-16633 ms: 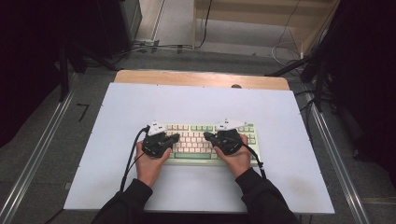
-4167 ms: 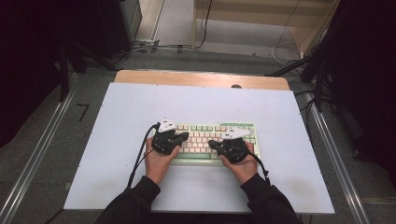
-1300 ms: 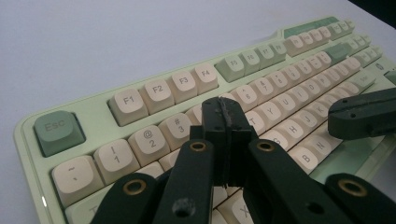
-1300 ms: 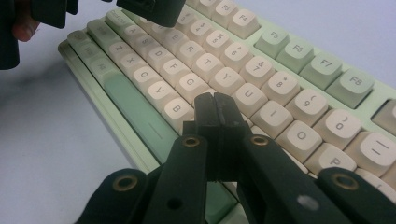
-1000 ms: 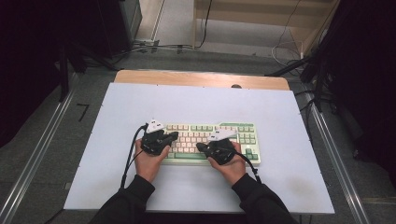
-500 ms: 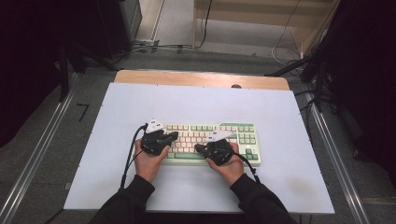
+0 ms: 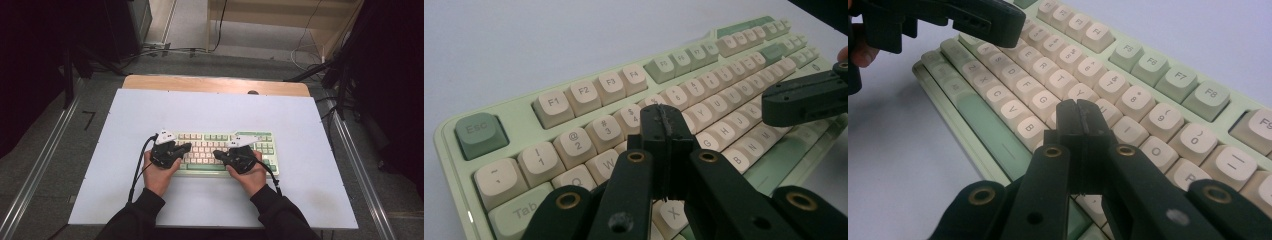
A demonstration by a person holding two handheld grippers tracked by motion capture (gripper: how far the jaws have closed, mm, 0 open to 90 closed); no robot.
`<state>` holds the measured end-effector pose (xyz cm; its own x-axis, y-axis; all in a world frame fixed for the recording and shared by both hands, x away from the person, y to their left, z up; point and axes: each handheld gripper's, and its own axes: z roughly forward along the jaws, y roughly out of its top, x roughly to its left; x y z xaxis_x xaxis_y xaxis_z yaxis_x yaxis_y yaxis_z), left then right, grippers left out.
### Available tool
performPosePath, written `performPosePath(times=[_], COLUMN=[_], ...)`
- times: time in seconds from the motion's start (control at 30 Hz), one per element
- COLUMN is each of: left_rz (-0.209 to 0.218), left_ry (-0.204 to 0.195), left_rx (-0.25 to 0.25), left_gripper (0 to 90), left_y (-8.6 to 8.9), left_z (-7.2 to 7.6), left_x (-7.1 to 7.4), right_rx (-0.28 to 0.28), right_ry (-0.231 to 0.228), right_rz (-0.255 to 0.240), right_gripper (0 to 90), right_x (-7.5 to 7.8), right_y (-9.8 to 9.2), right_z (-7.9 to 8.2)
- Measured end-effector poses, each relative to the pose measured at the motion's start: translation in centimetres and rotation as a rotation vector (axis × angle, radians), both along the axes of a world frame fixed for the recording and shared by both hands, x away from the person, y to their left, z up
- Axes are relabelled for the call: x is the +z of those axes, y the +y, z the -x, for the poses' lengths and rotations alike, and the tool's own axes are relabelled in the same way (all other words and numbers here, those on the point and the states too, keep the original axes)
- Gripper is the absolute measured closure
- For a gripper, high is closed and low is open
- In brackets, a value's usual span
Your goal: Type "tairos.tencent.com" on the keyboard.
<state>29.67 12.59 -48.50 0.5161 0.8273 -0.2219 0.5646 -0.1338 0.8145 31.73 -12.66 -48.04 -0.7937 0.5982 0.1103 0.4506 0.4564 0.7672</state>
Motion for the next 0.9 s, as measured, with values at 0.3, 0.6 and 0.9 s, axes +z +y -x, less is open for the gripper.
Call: performPosePath(times=[0.3,0.6,0.9], left_rz=[-0.011,-0.013,-0.018], left_ry=[0.007,0.014,0.022], left_rx=[-0.037,-0.05,-0.065], left_gripper=[90.0,90.0,90.0], left_y=[-0.1,-0.3,-0.8], left_z=[0.8,1.1,1.3], left_x=[-0.1,-0.2,-0.5], right_rx=[0.001,-0.013,-0.019], right_ry=[0.001,0.0,-0.001], right_rz=[-0.002,-0.007,-0.005], right_gripper=[88.3,88.3,88.3], right_x=[0.0,-0.1,-0.1], right_y=[-0.3,-0.5,-0.7], right_z=[0.0,-0.2,-0.3])
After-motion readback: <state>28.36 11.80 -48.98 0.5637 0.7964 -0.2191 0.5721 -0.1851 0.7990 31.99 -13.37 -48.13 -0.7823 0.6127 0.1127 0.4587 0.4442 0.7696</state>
